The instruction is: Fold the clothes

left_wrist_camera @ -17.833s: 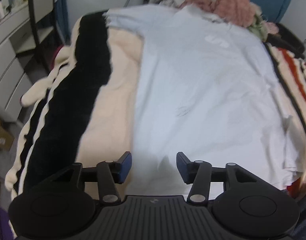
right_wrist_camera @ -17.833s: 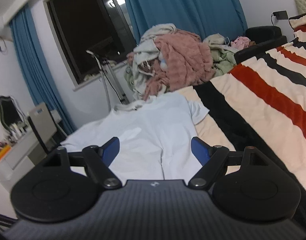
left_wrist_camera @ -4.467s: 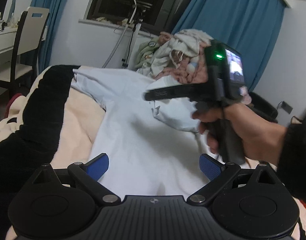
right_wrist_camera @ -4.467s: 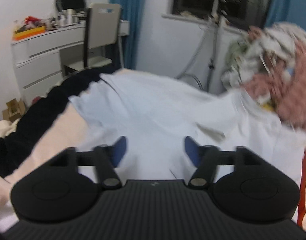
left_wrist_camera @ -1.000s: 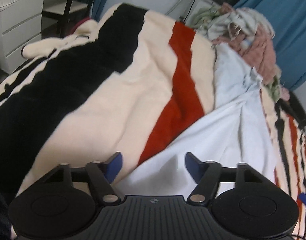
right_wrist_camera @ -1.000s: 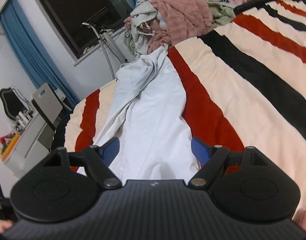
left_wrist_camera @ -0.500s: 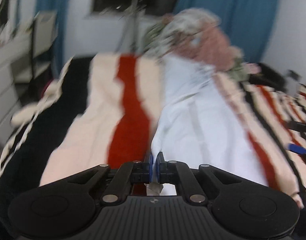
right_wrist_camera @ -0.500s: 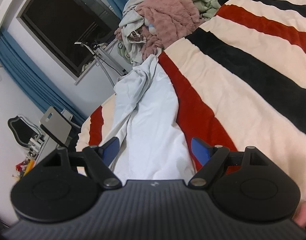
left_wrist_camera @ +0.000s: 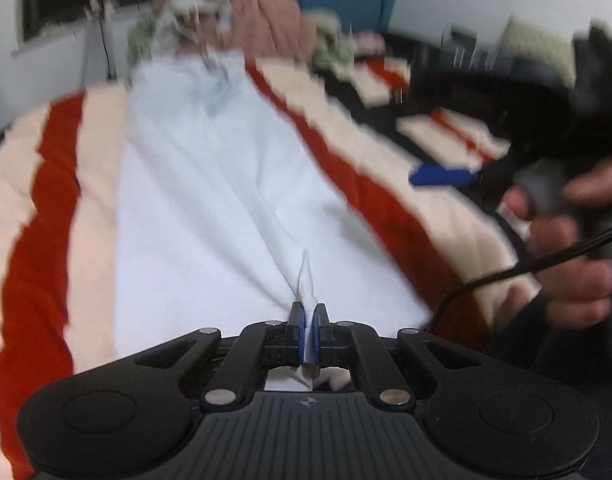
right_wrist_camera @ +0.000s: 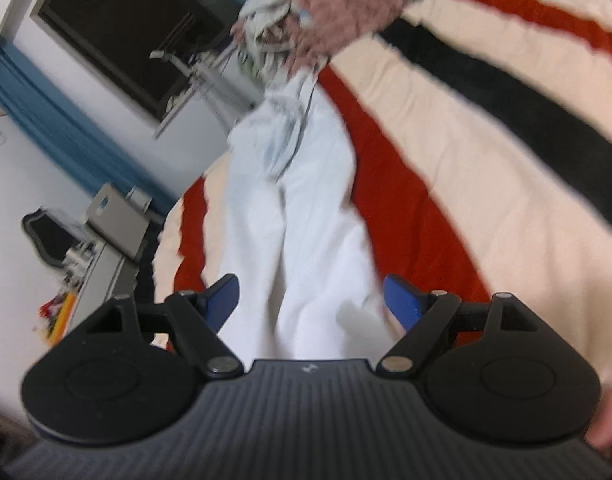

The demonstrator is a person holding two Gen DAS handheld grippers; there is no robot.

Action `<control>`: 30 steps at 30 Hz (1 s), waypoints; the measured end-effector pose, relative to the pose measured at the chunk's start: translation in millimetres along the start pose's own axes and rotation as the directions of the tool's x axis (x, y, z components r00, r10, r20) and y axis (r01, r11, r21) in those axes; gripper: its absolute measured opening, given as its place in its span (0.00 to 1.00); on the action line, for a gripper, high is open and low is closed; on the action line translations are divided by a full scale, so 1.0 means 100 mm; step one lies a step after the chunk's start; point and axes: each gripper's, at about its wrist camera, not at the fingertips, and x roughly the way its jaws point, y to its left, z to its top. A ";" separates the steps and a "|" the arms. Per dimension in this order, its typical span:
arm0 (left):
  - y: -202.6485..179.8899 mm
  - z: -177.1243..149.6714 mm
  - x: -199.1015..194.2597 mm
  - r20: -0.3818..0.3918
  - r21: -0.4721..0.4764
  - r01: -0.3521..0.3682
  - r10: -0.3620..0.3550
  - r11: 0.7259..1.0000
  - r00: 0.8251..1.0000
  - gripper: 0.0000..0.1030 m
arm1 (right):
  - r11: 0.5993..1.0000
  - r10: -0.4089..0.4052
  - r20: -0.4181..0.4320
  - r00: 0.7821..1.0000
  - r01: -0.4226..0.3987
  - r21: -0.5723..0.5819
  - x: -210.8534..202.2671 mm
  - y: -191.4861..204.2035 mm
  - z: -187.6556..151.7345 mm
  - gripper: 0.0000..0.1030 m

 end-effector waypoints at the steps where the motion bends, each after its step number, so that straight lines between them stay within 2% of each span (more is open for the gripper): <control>1: 0.09 0.01 0.01 -0.018 -0.047 0.030 -0.031 0.998 0.999 0.07 | 1.000 0.008 -0.023 1.000 -0.007 0.016 0.04 -0.02 -0.02 0.79; 3: 0.30 0.00 -0.08 -0.010 -0.141 0.075 -0.077 0.987 0.997 0.22 | 0.999 0.010 -0.051 0.999 -0.007 0.051 0.08 -0.07 -0.06 0.79; 4: 0.40 0.00 -0.14 -0.003 -0.183 0.091 -0.093 0.979 0.996 0.38 | 0.998 0.012 -0.065 0.998 -0.007 0.068 0.10 -0.10 -0.08 0.79; 5: 0.49 0.00 -0.20 0.007 -0.223 0.106 -0.108 0.969 0.994 0.46 | 0.996 0.012 -0.075 0.997 -0.006 0.086 0.12 -0.12 -0.09 0.80; 7: 0.69 -0.01 -0.31 0.028 -0.299 0.137 -0.135 0.944 0.991 0.50 | 0.992 0.005 -0.085 0.996 0.005 0.124 0.15 -0.18 -0.12 0.79; 10: 1.07 -0.02 -0.44 0.078 -0.416 0.154 -0.134 0.896 0.988 0.63 | 0.986 -0.070 -0.090 0.993 0.083 0.146 0.19 -0.24 -0.16 0.79; 12: 1.33 -0.04 -0.42 0.087 -0.499 0.131 -0.101 0.856 0.991 0.64 | 0.979 -0.123 -0.085 0.989 0.135 0.152 0.20 -0.26 -0.18 0.79; 15: 1.67 -0.08 -0.24 0.065 -0.619 0.122 -0.104 0.776 0.992 0.65 | 0.972 -0.145 -0.114 0.983 0.163 0.170 0.25 -0.34 -0.20 0.76; 16: 1.76 -0.11 -0.17 0.049 -0.653 0.118 -0.114 0.748 0.992 0.65 | 0.968 -0.142 -0.137 0.980 0.167 0.186 0.29 -0.38 -0.22 0.67; 19: 1.92 -0.20 -0.02 0.034 -0.723 0.148 -0.179 0.675 0.983 0.65 | 0.955 -0.122 -0.213 0.969 0.173 0.242 0.39 -0.48 -0.29 0.51; 21: 2.03 -0.26 0.07 0.029 -0.765 0.166 -0.224 0.622 0.974 0.64 | 0.951 -0.099 -0.238 0.966 0.162 0.263 0.40 -0.50 -0.33 0.47; 25: 2.10 -0.34 0.07 0.059 -0.785 0.204 -0.257 0.585 0.965 0.63 | 0.944 -0.041 -0.247 0.968 0.119 0.309 0.35 -0.48 -0.38 0.46; 27: 2.09 -0.37 0.05 0.076 -0.781 0.228 -0.275 0.582 0.959 0.62 | 0.938 -0.017 -0.234 0.972 0.096 0.334 0.31 -0.47 -0.41 0.46; 29: 2.06 -0.38 0.02 0.095 -0.766 0.259 -0.295 0.588 0.951 0.53 | 0.929 0.020 -0.210 0.977 0.059 0.364 0.26 -0.47 -0.43 0.46; 30: 2.05 -0.39 0.01 0.095 -0.762 0.258 -0.291 0.594 0.952 0.51 | 0.929 0.039 -0.196 0.980 0.037 0.369 0.23 -0.46 -0.44 0.46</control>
